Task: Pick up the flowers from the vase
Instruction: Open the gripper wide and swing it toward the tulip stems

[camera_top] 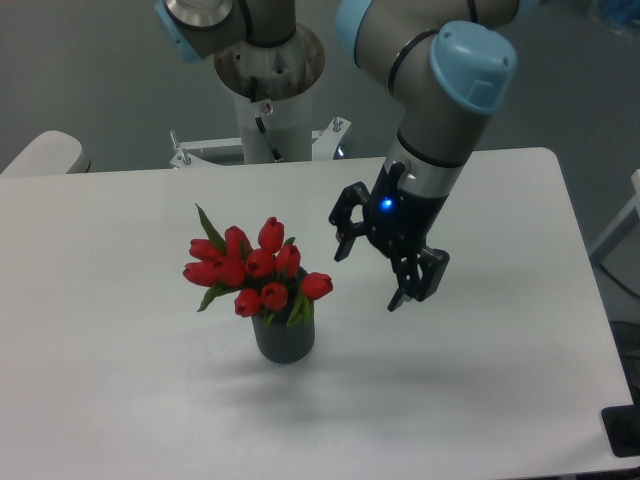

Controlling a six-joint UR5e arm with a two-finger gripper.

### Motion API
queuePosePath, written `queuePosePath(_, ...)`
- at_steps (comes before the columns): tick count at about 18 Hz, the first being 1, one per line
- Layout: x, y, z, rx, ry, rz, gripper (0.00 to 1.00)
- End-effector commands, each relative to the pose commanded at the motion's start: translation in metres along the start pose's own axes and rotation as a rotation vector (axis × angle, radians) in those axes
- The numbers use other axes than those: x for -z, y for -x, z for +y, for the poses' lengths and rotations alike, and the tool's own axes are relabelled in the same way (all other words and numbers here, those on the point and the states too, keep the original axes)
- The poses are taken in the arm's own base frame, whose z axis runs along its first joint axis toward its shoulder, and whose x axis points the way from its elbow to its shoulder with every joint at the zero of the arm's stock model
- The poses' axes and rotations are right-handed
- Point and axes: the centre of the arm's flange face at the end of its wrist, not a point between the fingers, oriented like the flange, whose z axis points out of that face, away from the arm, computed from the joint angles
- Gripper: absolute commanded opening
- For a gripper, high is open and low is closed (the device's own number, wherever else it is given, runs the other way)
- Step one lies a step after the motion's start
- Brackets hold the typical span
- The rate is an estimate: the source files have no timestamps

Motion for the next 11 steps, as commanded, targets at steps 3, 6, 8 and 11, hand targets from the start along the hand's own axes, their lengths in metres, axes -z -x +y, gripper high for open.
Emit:
queuePosePath(3, -0.005, 0.0, 0.011, 0.028, -0.028, 0.019, 1.0)
queuePosePath(6, 0.005, 0.002, 0.028, 0.056, -0.03, 0.008, 1.0)
queuePosePath(8, 0.008, 0.002, 0.037, 0.061, -0.03, 0.005, 1.0)
queuePosePath(11, 0.008, 0.001, 0.041, 0.057, -0.051, 0.011, 1.0)
